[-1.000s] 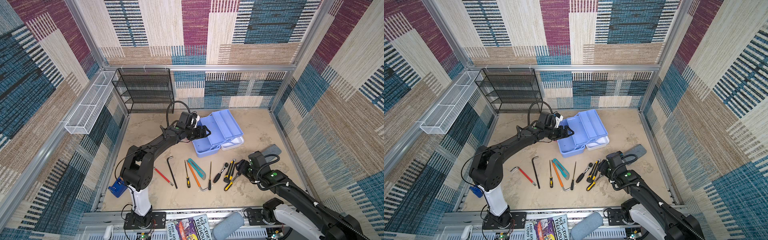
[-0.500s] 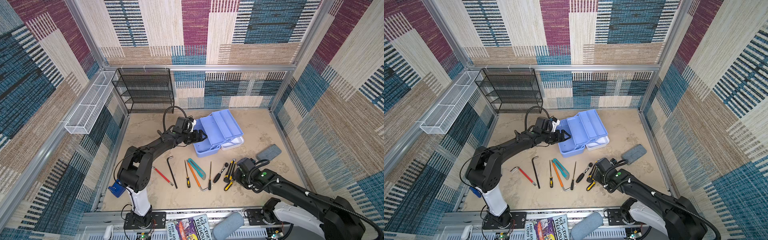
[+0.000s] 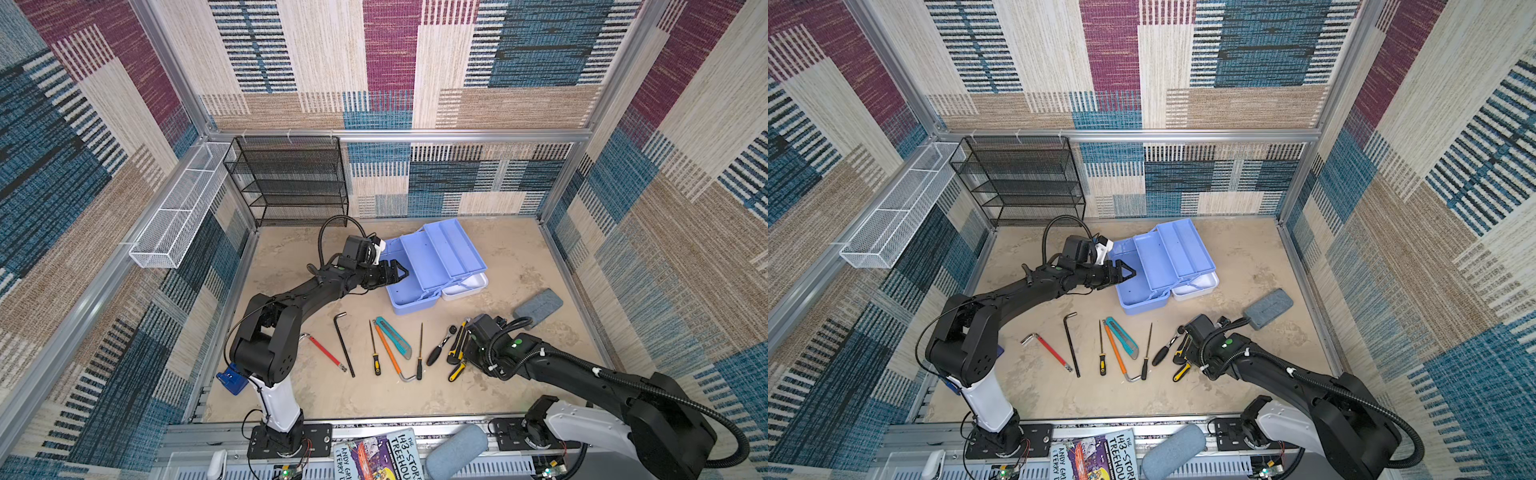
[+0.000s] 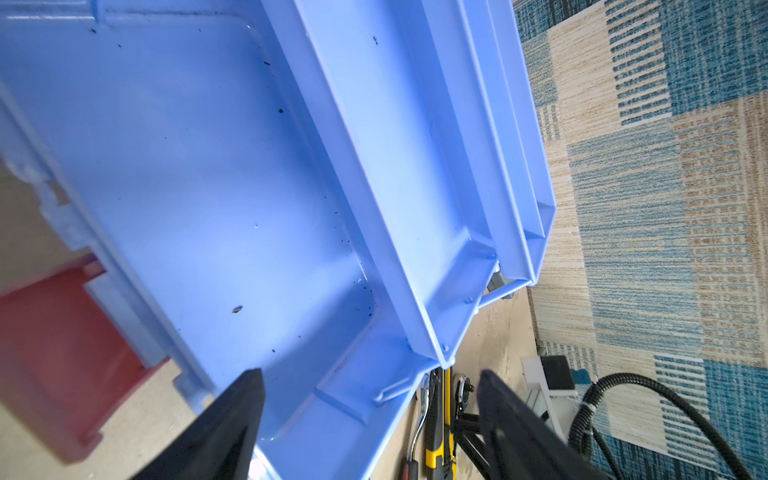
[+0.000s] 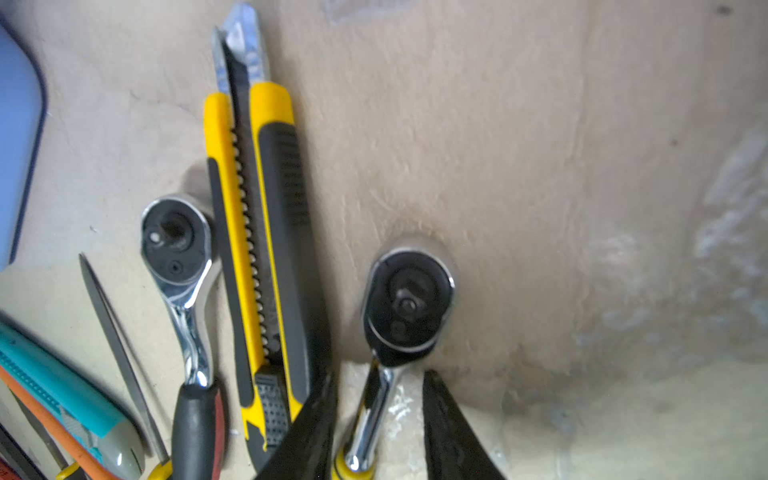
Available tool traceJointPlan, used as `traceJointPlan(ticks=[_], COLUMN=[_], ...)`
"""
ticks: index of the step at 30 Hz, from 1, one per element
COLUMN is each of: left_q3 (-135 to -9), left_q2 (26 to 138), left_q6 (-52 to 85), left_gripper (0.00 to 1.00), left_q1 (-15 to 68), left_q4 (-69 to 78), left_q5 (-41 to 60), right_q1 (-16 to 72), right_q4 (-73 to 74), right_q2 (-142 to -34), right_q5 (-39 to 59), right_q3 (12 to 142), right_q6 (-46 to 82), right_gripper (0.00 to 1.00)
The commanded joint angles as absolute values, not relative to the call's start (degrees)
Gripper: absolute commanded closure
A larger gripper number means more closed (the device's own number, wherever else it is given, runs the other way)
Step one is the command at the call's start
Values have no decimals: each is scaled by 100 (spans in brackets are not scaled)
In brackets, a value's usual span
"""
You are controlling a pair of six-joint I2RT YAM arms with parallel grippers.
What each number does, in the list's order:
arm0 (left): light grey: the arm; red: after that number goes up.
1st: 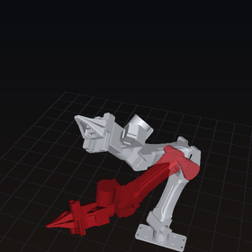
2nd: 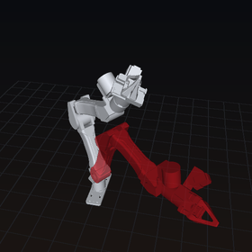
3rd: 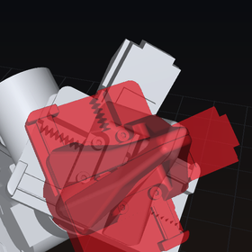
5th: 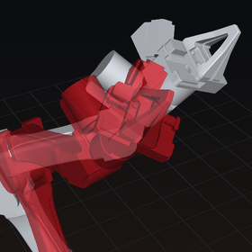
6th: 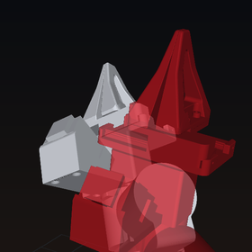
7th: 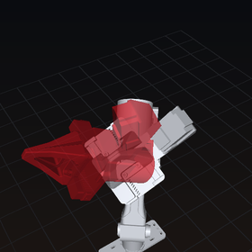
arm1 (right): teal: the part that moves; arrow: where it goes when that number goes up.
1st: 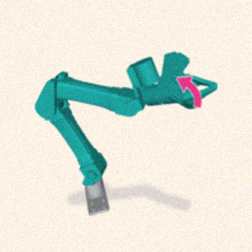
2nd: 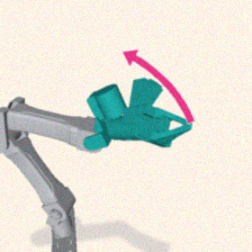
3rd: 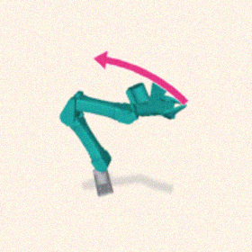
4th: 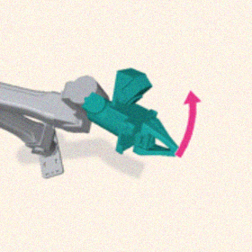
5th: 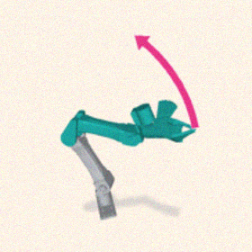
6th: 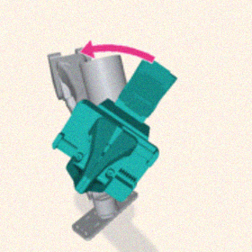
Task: Pack the tool kit
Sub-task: 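Lower the right gripper onto the silver ratchet beside the yellow knife and grasp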
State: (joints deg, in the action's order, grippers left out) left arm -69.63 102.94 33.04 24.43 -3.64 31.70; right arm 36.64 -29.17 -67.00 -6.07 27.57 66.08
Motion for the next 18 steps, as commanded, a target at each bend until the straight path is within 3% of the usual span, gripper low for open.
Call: traceJointPlan(ticks=[1,6,18], left_q3=[-6937,-6833,-6782], left_q2=[10214,10092,9985], left_q6=[3292,3281,3310], left_gripper=[17,17,17], left_q1=[2426,2370,2231], left_q4=[-192,-221,-263], left_q5=[3261,3226,3261], right_q1=[3491,2953,2206], right_q4=[-3097,-2913,-2504], right_q2=[-6991,-7136,-7710], right_q5=[-615,-520,-869], right_q3=[2730,2796,3224], right_q6=[6225,5696,4166], right_gripper=[71,78,81])
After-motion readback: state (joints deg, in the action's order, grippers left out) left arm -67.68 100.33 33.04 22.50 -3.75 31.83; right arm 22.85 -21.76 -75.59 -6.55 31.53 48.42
